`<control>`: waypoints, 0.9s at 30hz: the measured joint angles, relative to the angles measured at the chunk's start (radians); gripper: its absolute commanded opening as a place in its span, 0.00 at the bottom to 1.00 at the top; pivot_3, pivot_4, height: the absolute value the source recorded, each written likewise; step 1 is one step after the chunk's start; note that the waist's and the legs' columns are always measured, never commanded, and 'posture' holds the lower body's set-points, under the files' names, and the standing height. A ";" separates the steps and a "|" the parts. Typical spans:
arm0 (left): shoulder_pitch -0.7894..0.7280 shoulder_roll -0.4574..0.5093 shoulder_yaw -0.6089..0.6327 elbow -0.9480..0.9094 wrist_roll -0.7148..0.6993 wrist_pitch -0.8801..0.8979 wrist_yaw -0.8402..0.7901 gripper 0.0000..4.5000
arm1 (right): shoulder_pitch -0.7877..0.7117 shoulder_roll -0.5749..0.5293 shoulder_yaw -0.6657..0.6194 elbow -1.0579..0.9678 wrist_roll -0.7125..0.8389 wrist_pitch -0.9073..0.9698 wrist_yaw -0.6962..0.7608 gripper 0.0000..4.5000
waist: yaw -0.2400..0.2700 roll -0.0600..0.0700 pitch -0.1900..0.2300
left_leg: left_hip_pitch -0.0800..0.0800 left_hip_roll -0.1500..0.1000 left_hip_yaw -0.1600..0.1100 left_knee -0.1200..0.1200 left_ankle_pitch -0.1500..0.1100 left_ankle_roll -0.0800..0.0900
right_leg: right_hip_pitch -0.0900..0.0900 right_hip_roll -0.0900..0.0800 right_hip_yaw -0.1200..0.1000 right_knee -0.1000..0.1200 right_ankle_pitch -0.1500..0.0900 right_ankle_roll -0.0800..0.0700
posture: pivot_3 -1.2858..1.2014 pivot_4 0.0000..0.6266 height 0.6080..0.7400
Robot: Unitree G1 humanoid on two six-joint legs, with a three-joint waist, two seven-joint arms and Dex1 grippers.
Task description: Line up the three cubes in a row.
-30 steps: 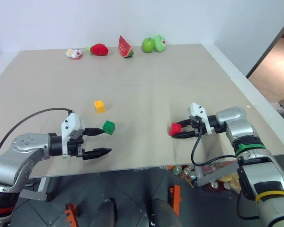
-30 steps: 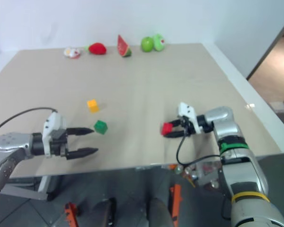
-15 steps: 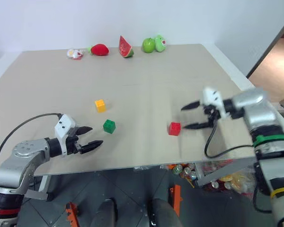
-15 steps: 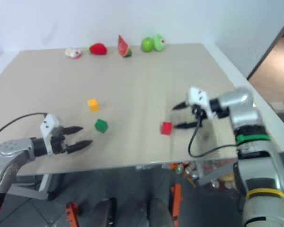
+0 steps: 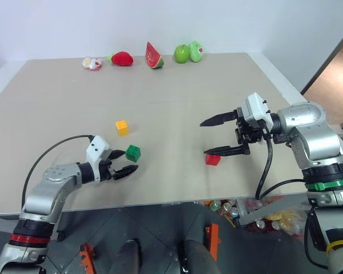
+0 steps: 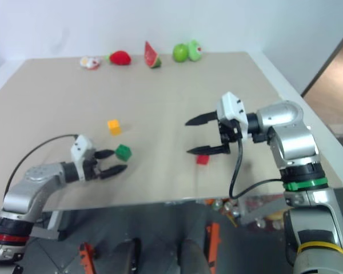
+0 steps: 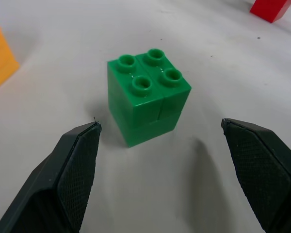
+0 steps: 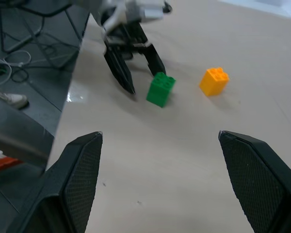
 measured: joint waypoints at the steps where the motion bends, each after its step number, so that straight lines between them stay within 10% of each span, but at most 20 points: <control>1: -0.008 -0.008 -0.003 0.006 0.004 -0.001 0.002 0.92 | 0.008 0.000 -0.001 -0.024 0.009 0.013 -0.009 0.88 | 0.000 0.000 0.000 | 0.000 0.000 0.000 0.000 0.000 0.000 | 0.000 0.000 0.000 0.000 0.000 0.000 | 0.52 0.24 1.00; 4: -0.029 -0.035 -0.011 0.022 0.020 -0.006 0.012 0.92 | 0.044 0.000 -0.005 -0.071 0.021 0.039 -0.031 0.88 | 0.003 0.000 0.000 | 0.000 0.000 0.000 0.001 0.000 0.000 | 0.001 0.000 0.000 0.000 0.000 0.000 | 0.52 0.24 1.00; 13: -0.069 -0.083 -0.035 0.095 0.089 -0.083 0.063 0.30 | 0.097 0.003 -0.011 -0.106 0.035 0.081 -0.083 0.89 | 0.003 0.000 0.000 | 0.000 0.000 0.000 0.001 0.000 0.000 | 0.001 0.000 0.001 0.000 0.001 0.001 | 0.52 0.24 1.00; 27: -0.223 -0.094 -0.153 0.171 0.145 -0.226 -0.128 0.30 | 0.163 -0.067 -0.077 -0.103 0.053 0.106 -0.106 0.89 | 0.007 -0.001 0.000 | -0.001 -0.001 0.000 0.002 0.000 0.000 | 0.002 0.000 0.002 -0.001 0.001 0.001 | 0.52 0.24 1.00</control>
